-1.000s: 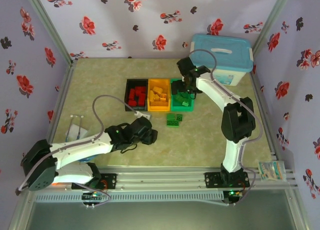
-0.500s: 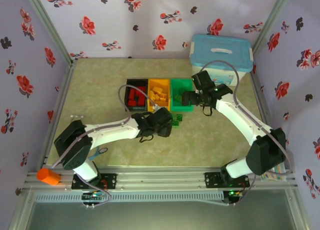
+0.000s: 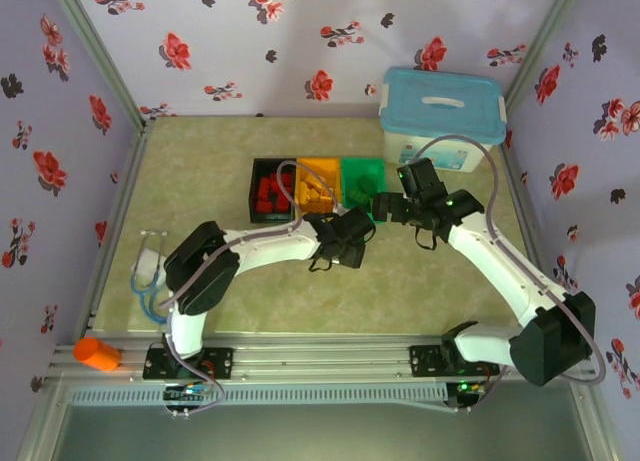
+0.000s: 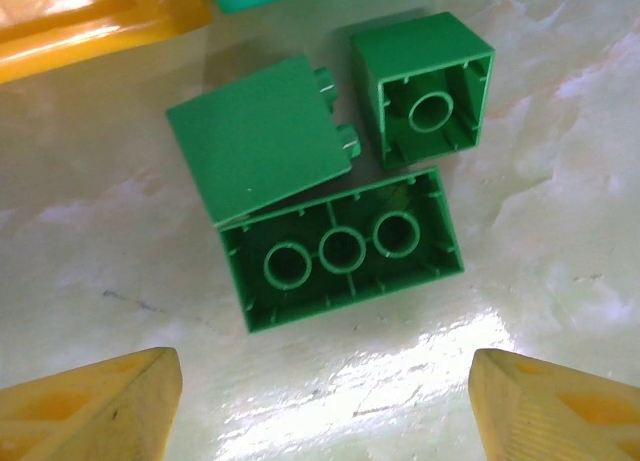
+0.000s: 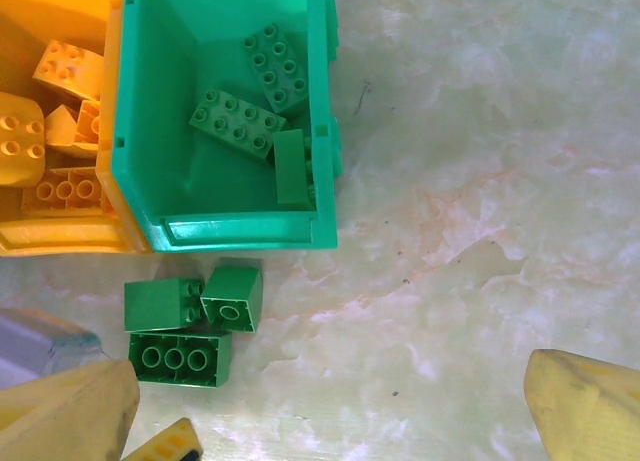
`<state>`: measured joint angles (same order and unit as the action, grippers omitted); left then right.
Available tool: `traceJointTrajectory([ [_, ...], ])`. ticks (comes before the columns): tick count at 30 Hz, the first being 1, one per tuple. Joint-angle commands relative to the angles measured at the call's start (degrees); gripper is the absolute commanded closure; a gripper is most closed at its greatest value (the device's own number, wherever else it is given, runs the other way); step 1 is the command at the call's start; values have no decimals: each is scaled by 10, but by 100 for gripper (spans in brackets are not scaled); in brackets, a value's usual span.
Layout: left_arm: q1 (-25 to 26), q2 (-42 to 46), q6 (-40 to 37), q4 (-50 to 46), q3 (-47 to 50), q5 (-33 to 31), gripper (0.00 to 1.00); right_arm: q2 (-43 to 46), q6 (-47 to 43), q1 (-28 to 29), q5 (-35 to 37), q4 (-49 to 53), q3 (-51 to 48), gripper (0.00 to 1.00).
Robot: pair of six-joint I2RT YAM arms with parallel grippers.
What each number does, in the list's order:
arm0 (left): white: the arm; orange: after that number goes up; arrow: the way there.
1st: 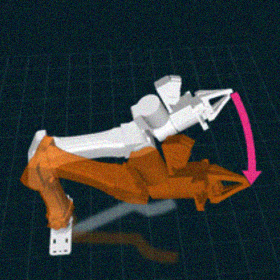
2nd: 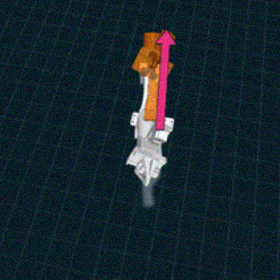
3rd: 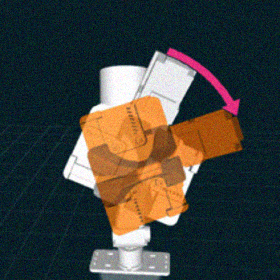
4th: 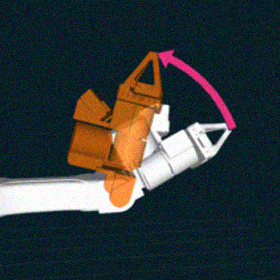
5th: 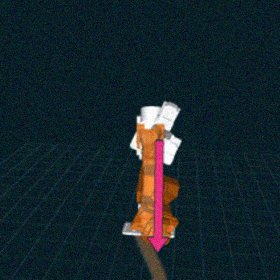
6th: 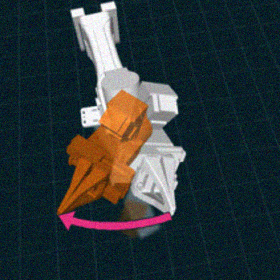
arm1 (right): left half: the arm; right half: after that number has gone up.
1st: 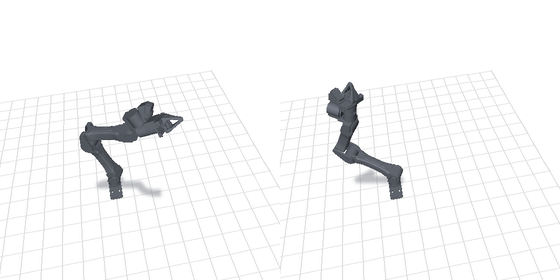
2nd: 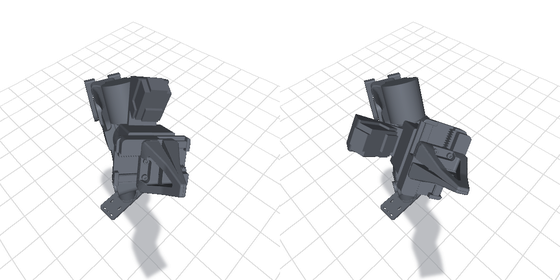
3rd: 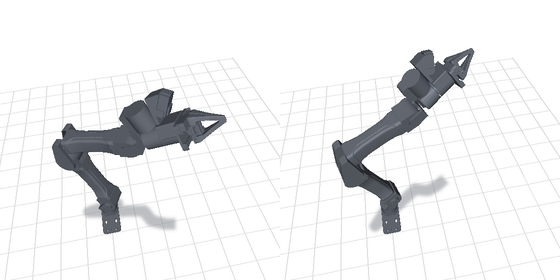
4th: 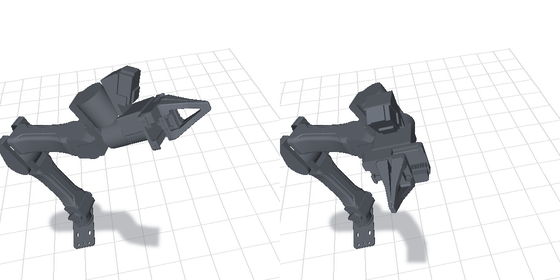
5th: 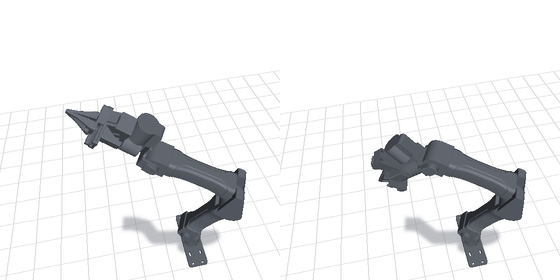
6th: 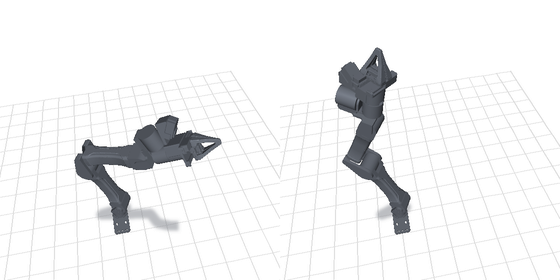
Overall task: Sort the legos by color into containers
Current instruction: Pick up the lego from the center of the table.
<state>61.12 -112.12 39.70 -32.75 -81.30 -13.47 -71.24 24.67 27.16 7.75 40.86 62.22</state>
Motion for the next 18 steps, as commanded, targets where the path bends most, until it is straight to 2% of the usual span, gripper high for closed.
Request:
traceJointTrajectory([
  [1, -7, -25, -8, -42, -35, 0, 24, 17, 14, -2, 12, -10, -19, 1],
  [18, -24, -91, 9, -59, -101, 8, 24, 52, 14, -17, 7, -13, -46, 1],
])
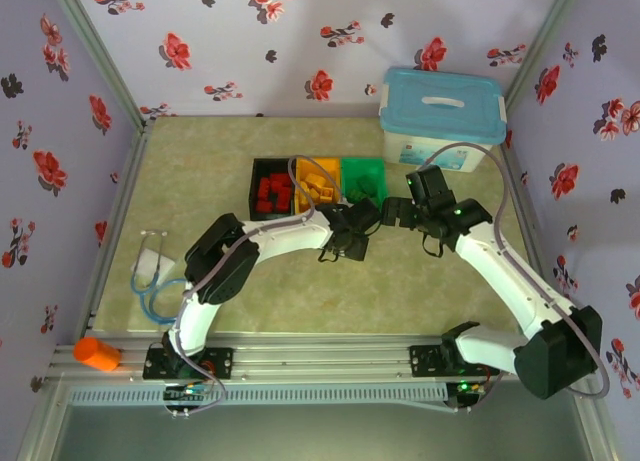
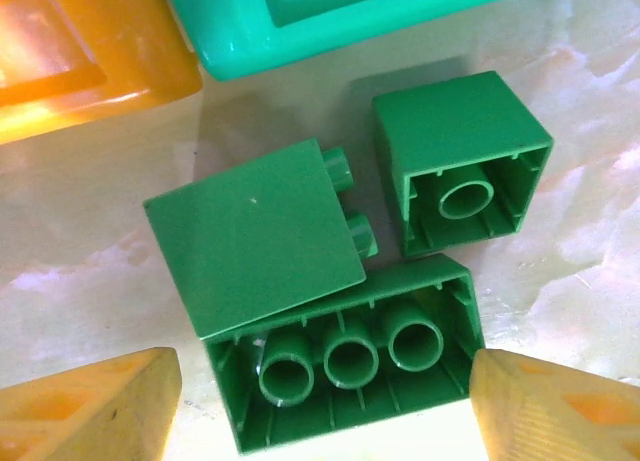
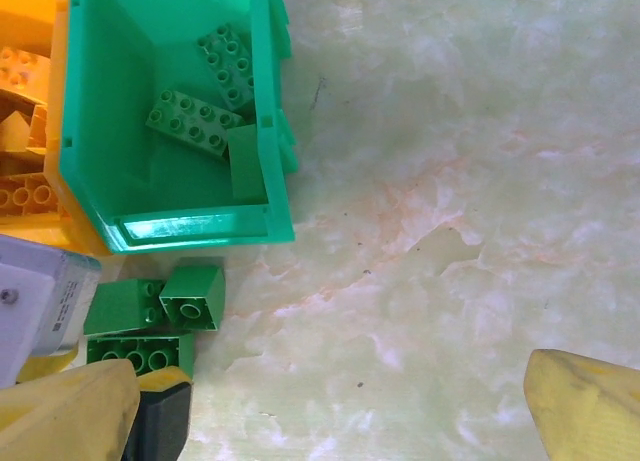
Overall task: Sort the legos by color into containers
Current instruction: Pick up the lego from the center of the table.
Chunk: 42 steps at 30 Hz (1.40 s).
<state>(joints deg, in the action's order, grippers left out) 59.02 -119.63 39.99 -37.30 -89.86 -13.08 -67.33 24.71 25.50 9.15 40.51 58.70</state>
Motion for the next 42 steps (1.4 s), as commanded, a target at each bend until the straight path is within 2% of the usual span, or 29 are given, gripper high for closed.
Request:
traceJointTrajectory([
  [1, -5, -18, 5, -12, -17, 7, 24, 13, 14, 0, -8, -11, -12, 1],
  [11, -7, -43, 6, -13, -36, 20, 27, 22, 19, 0, -11, -16, -23, 1],
  [16, -6, -54, 8, -11, -35, 25, 33, 28, 19, -1, -9, -15, -25, 1],
  [21, -7, -54, 1, -8, -35, 28, 58, 34, 22, -1, -9, -13, -26, 1],
  [26, -7, -51, -2, -10, -34, 28, 70, 37, 25, -1, -16, -15, -30, 1],
  [31, -5, -40, -2, -16, -29, 26, 76, 39, 26, -1, -21, -16, -33, 1],
  [38, 7, 11, -7, -35, -20, 9, 77, 51, 27, -1, -19, -14, -38, 1],
  [42, 4, 29, -30, -57, -53, 2, 77, 58, 28, -1, -10, -8, -34, 1],
])
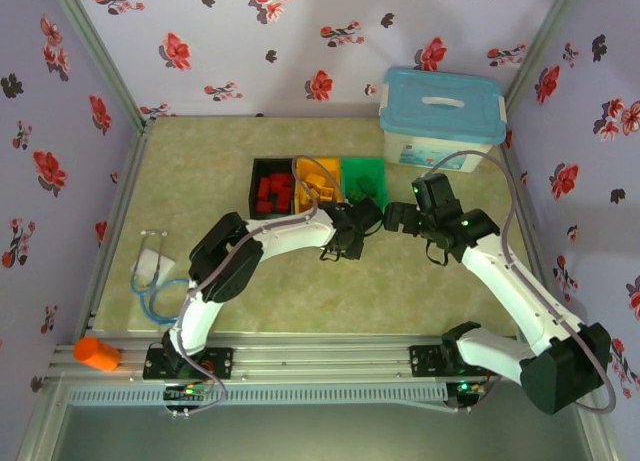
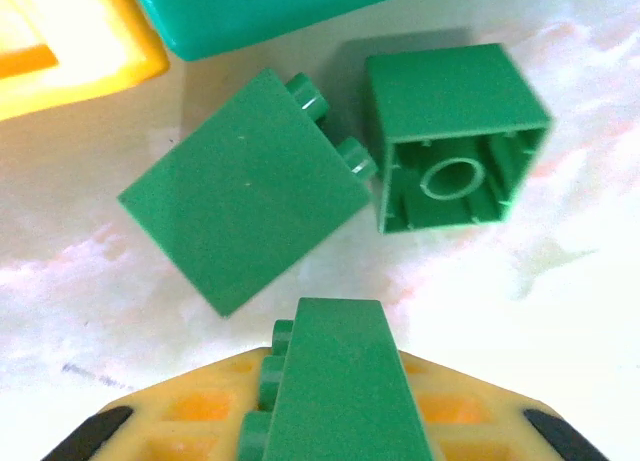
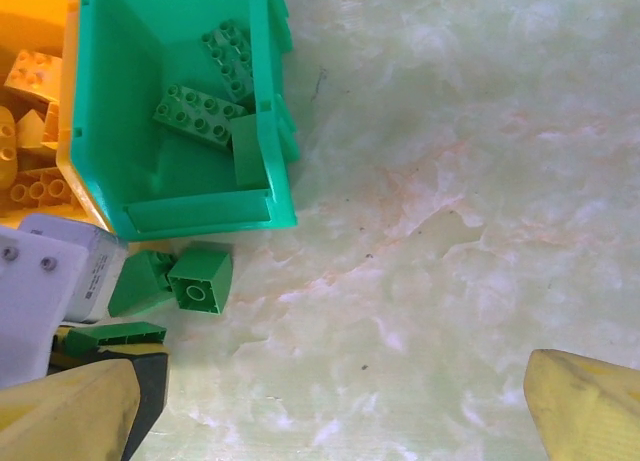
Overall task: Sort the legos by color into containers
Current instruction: Pick up the lego from the center of the table, then place the lego in the container.
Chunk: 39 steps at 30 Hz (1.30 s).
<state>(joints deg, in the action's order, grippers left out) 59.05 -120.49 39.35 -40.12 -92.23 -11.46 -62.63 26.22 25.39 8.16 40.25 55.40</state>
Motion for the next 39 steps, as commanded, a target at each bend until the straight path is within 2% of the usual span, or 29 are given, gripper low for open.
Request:
traceJointTrajectory([
  [1, 2, 37, -31, -34, -44, -14, 77, 14, 14, 0, 5, -3, 0, 1],
  [10, -36, -22, -84, -84, -196, -14, 76, 79, 29, -9, 88, 39, 9, 1],
  [19, -81, -153, -120, -150, -410, -4, 72, 103, 32, -17, 73, 61, 5, 1],
  [20, -85, -164, -125, -156, -432, -4, 64, 105, 32, -17, 69, 60, 4, 1],
  [21, -90, -171, -126, -159, -448, -4, 44, 104, 31, -17, 63, 61, 2, 1],
  [22, -93, -172, -127, -163, -459, -5, 36, 103, 30, -17, 58, 61, 0, 1],
  [24, -97, -162, -132, -167, -467, -8, 32, 101, 21, -17, 36, 56, -6, 1],
  [28, -93, -93, -136, -133, -391, -30, 30, 91, 22, -15, 0, 41, -22, 0],
  [33, -86, 52, -124, -15, -176, -32, 30, 53, 24, 27, -16, 14, -32, 1],
  [39, -100, 212, -91, 76, 51, -33, 30, -36, 9, 98, -24, 1, -4, 1],
])
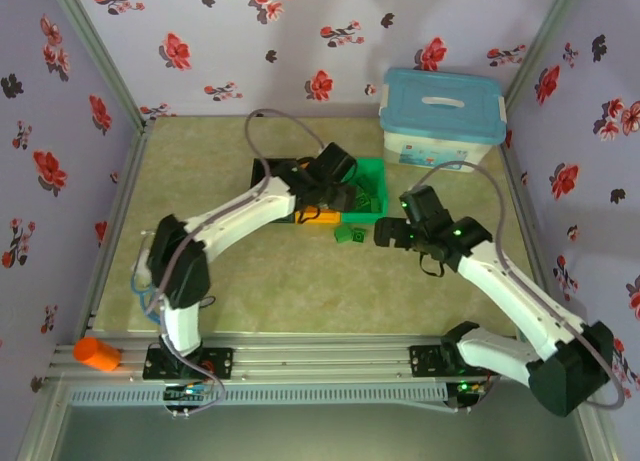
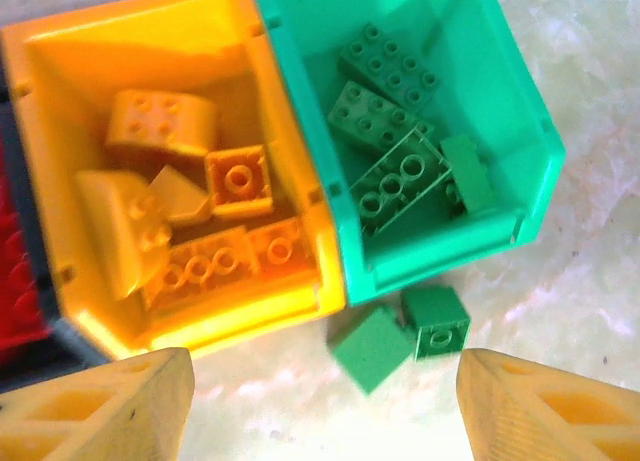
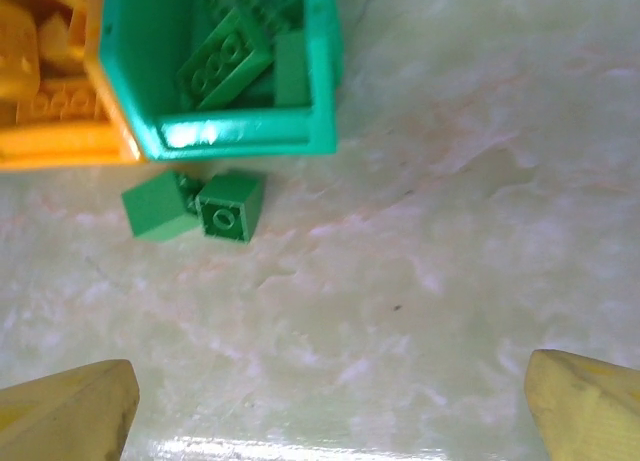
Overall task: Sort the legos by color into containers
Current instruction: Pick up the lego from the center of the table.
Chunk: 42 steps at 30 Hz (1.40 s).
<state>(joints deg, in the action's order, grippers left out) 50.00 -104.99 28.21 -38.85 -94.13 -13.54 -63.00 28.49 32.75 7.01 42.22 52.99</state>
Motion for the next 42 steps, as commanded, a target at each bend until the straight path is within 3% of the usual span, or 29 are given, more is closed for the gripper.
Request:
traceJointTrajectory([
  [1, -12, 76, 24, 73, 98, -13, 30, -49, -17, 33, -15, -21, 26, 1],
  [6, -18, 176, 34, 109, 229, -14, 30, -146, -33, 68, -27, -31, 71, 1],
  [21, -40, 390, 87, 109, 460, -34, 30, -381, -60, 103, -37, -18, 223, 7],
  [32, -59, 470, 96, 91, 526, -41, 31, -490, -62, 118, -2, 14, 310, 11],
  [42, -66, 485, 96, 91, 542, -41, 31, -540, -63, 144, 58, 47, 335, 13],
])
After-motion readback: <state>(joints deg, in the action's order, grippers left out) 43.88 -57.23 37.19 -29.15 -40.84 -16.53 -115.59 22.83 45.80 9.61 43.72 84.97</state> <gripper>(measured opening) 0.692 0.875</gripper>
